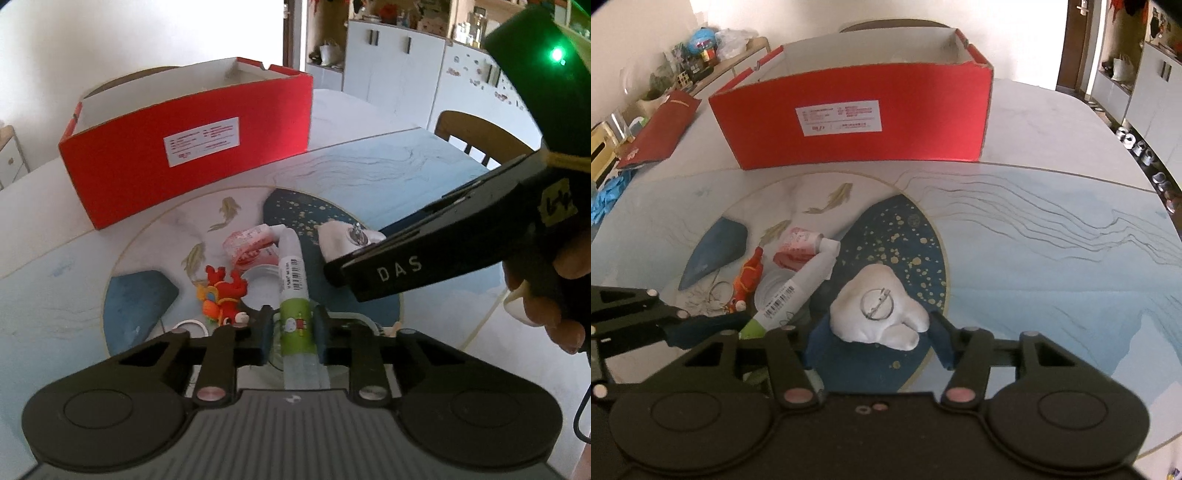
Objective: Organize objects
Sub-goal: 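Grasp white-green marker with left gripper while right gripper grasps white plush toy, then lift and carry the marker and plush toy with both grippers into the box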
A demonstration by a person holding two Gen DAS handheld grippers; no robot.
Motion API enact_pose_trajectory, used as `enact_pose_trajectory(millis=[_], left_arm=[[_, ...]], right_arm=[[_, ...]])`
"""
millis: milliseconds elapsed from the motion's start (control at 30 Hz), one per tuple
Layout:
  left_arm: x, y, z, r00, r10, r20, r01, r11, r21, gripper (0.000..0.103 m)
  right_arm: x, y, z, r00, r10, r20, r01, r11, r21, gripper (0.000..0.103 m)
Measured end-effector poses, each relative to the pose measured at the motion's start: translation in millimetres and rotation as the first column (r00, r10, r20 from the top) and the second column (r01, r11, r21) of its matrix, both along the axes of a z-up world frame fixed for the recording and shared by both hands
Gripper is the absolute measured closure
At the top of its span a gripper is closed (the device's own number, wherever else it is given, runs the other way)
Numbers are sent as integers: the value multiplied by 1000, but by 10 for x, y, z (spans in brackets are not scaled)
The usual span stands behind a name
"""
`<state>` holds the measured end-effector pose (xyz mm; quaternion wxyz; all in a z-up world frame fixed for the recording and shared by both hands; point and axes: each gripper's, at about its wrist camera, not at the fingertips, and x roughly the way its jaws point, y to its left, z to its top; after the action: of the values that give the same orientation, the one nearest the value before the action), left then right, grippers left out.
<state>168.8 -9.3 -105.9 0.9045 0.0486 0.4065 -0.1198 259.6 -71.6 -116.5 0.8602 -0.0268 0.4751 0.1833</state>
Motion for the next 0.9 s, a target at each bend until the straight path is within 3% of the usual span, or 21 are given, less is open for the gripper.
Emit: enact_pose_trajectory(millis=[267, 533, 900], left_arm=[[33, 56, 4, 1000, -16, -16, 16, 1000, -20, 86], [67, 316, 64, 993, 78, -85, -92, 981, -170, 86], [-31, 388, 398, 996, 85, -21, -87, 969, -230, 86]], right_arm=[[-191, -81, 168, 1000, -12, 4, 12, 1000, 0, 48], [-345, -190, 381, 1000, -20, 20, 20, 1000, 20, 48], [-442, -177, 690, 998, 27, 52, -28, 999, 23, 48]])
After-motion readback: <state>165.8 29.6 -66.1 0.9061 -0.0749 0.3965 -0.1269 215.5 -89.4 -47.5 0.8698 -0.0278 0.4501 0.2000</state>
